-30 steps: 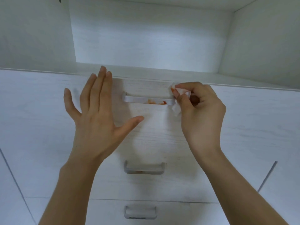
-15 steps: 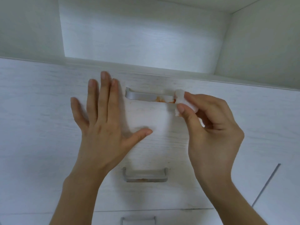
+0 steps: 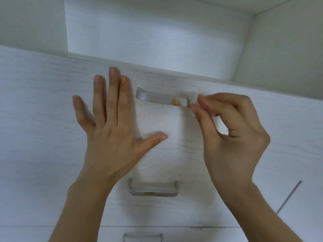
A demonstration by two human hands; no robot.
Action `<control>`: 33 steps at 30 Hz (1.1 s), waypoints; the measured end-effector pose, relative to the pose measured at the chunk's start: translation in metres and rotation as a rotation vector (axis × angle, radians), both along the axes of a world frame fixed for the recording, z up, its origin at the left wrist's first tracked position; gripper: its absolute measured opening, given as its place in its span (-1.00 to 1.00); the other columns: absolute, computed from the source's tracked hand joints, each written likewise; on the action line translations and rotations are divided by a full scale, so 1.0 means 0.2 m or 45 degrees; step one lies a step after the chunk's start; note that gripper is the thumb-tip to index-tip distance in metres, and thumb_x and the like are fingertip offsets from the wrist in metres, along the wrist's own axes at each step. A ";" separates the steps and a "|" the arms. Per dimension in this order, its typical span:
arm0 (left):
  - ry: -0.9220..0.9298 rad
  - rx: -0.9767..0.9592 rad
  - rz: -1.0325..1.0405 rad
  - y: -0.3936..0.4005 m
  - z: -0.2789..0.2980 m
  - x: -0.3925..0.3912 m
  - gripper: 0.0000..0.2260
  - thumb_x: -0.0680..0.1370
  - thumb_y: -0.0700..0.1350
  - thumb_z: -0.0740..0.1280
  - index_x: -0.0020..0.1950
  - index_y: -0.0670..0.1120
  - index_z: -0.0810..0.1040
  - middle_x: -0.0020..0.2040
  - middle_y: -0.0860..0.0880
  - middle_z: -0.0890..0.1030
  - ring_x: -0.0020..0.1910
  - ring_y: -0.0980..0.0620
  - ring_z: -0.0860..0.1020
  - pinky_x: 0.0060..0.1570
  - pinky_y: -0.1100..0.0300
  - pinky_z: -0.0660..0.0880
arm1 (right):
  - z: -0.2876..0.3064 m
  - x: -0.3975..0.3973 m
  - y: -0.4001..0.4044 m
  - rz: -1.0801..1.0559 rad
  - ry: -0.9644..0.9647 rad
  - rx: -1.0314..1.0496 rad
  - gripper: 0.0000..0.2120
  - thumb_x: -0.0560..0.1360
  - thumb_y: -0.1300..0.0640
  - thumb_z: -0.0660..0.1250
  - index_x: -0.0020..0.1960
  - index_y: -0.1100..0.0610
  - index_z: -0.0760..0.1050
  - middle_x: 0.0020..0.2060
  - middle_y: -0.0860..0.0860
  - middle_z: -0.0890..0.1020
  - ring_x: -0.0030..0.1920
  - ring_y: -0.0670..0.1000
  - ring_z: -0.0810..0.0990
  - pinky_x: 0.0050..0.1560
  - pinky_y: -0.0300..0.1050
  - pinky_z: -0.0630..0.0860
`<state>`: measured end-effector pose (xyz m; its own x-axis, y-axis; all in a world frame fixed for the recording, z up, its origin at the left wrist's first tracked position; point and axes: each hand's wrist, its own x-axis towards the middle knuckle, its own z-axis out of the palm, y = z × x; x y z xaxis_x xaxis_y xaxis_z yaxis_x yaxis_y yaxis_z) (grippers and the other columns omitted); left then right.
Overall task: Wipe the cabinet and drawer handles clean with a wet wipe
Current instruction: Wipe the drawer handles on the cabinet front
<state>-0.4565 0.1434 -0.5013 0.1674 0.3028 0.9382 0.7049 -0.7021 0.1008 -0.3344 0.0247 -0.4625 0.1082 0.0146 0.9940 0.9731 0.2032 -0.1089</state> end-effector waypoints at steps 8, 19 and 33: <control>-0.022 0.056 0.065 0.02 0.00 0.02 -0.04 0.45 0.49 0.03 0.53 -0.24 -0.05 0.52 -0.20 -0.01 0.48 -0.23 -0.06 0.35 -0.25 -0.19 | 0.02 -0.01 0.01 0.072 0.147 -0.032 -0.98 0.45 0.22 0.43 -0.15 0.16 0.63 -0.23 -0.05 0.54 -0.20 -0.14 0.53 -0.17 -0.44 0.39; -0.026 0.061 0.069 0.02 -0.01 0.02 -0.04 0.45 0.49 0.01 0.54 -0.22 -0.07 0.52 -0.18 -0.03 0.49 -0.22 -0.06 0.35 -0.29 -0.17 | 0.01 -0.02 -0.04 0.320 0.482 -0.220 -0.81 0.45 0.10 0.41 0.04 -0.09 0.57 -0.16 -0.12 0.55 -0.15 -0.25 0.54 -0.11 -0.48 0.42; -0.021 0.015 0.021 0.01 0.00 0.02 -0.05 0.45 0.49 0.02 0.54 -0.19 -0.10 0.53 -0.15 -0.08 0.50 -0.18 -0.12 0.39 -0.16 -0.31 | 0.05 -0.07 -0.01 0.418 0.550 -0.053 -0.86 0.44 0.11 0.44 -0.15 -0.13 0.58 -0.19 -0.07 0.64 -0.22 -0.10 0.59 -0.18 -0.36 0.44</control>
